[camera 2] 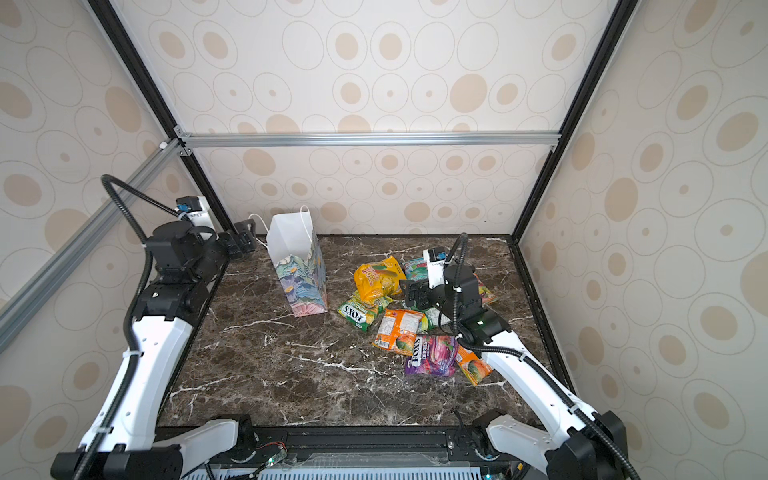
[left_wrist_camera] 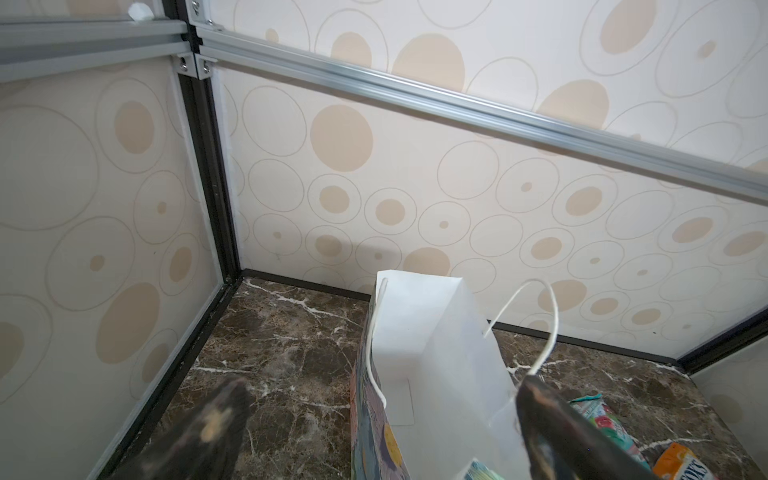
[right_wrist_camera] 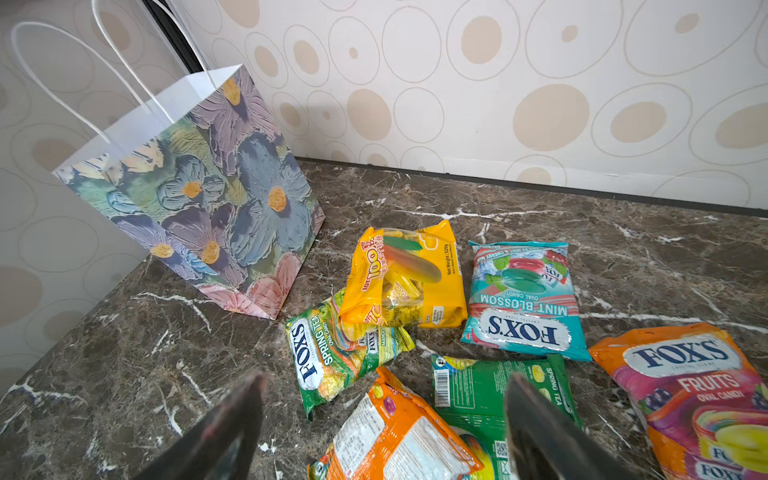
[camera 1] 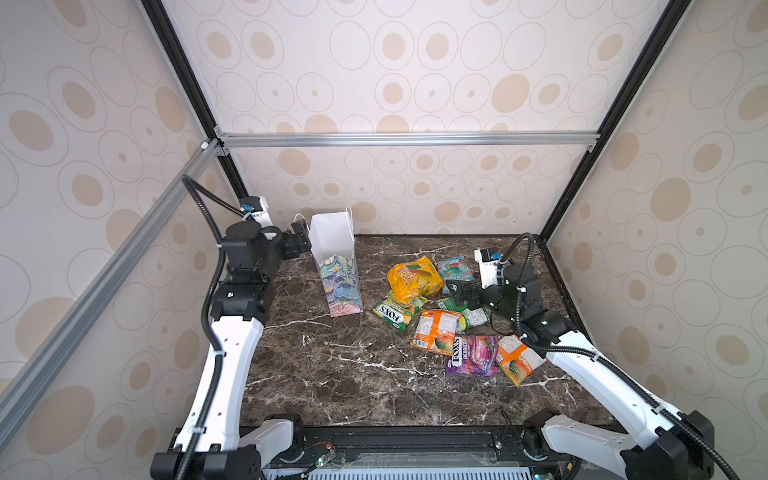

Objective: Place the snacks into the paper bag

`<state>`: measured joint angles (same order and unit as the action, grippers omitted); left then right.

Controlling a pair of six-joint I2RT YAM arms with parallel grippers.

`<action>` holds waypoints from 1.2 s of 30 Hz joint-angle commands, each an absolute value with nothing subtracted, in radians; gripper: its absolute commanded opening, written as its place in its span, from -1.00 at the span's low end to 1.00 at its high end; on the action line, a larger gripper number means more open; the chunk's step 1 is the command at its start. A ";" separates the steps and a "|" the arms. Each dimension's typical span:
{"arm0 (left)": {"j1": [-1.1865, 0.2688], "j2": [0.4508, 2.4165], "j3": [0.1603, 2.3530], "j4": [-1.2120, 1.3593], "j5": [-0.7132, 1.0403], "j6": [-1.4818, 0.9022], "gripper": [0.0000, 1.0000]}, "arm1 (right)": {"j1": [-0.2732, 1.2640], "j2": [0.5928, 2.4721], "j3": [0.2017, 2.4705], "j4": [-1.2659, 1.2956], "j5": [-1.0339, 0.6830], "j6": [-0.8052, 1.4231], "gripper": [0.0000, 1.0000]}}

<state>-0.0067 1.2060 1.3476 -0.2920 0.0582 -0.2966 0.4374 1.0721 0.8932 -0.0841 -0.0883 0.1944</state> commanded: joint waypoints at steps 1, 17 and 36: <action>-0.008 1.297 1.423 -0.315 0.069 -0.245 1.00 | 0.441 1.023 0.880 -0.101 -0.097 0.202 0.84; -0.005 1.499 1.521 -0.320 0.156 -0.214 0.63 | 0.441 0.943 0.804 -0.072 -0.041 0.204 0.86; -0.005 1.522 1.567 -0.404 0.258 -0.173 -1.00 | 0.455 0.954 0.835 -0.120 -0.071 0.161 0.82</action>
